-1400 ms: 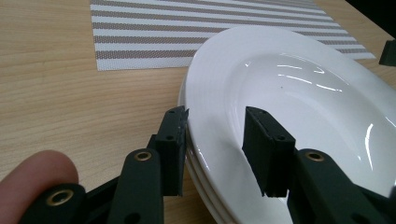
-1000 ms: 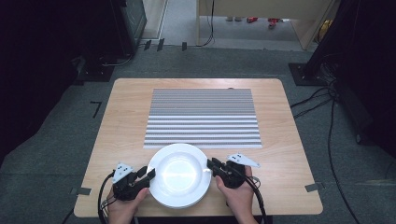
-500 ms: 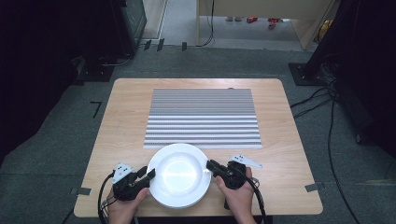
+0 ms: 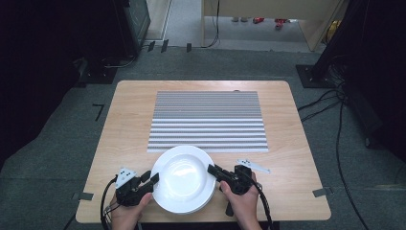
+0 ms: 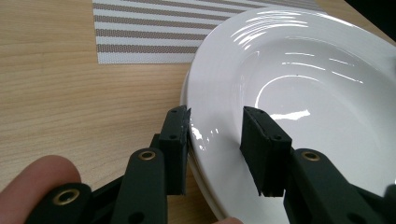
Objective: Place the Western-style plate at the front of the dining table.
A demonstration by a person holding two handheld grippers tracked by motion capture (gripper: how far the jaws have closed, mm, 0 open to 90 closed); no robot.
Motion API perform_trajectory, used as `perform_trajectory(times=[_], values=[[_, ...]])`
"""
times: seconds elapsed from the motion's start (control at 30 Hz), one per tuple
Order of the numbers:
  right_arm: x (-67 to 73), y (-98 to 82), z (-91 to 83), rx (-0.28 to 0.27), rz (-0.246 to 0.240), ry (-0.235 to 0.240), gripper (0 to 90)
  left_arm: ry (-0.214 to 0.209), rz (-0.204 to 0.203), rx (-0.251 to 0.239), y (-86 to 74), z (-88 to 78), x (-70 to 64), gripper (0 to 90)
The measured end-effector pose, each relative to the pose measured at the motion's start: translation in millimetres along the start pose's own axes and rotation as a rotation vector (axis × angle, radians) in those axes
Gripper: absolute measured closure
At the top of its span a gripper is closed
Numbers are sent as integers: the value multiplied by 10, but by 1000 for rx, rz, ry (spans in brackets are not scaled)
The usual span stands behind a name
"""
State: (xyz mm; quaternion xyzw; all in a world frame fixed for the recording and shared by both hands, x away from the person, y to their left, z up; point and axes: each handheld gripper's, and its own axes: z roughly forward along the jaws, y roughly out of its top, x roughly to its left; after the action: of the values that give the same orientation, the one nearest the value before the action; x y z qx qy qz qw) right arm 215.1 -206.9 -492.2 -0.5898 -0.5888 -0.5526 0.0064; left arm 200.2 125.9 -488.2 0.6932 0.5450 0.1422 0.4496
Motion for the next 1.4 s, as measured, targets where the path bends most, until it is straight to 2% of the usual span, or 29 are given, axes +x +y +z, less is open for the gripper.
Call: perform_trajectory(times=[0.1,0.23,0.37,0.5,0.57,0.67,0.9,0.97,1.07,1.3,1.4], values=[[3,-5,7,-4,-10,-7,783,-1,0,0,0,0,0,623],[3,-8,9,-22,-38,13,784,-5,-6,-1,0,0,5,612],[27,4,-1,-58,-83,51,786,-13,-17,-2,1,0,13,602],[43,-4,6,-71,-122,65,783,-12,-15,-5,-2,5,3,588],[44,-11,16,-77,-146,87,784,-10,-17,-4,-2,5,5,579],[65,-14,27,-86,-168,89,780,-14,-23,4,-6,17,21,577],[56,-16,57,-100,-190,97,778,-23,-36,15,-10,32,32,558],[73,-22,74,-120,-209,125,782,-30,-46,18,-14,42,41,548],[92,-18,85,-127,-222,127,782,-37,-56,13,-18,38,49,552],[72,-25,114,-140,-229,138,782,-53,-72,1,-18,25,83,577],[52,-31,135,-146,-215,138,784,-56,-71,1,-17,20,93,585]])
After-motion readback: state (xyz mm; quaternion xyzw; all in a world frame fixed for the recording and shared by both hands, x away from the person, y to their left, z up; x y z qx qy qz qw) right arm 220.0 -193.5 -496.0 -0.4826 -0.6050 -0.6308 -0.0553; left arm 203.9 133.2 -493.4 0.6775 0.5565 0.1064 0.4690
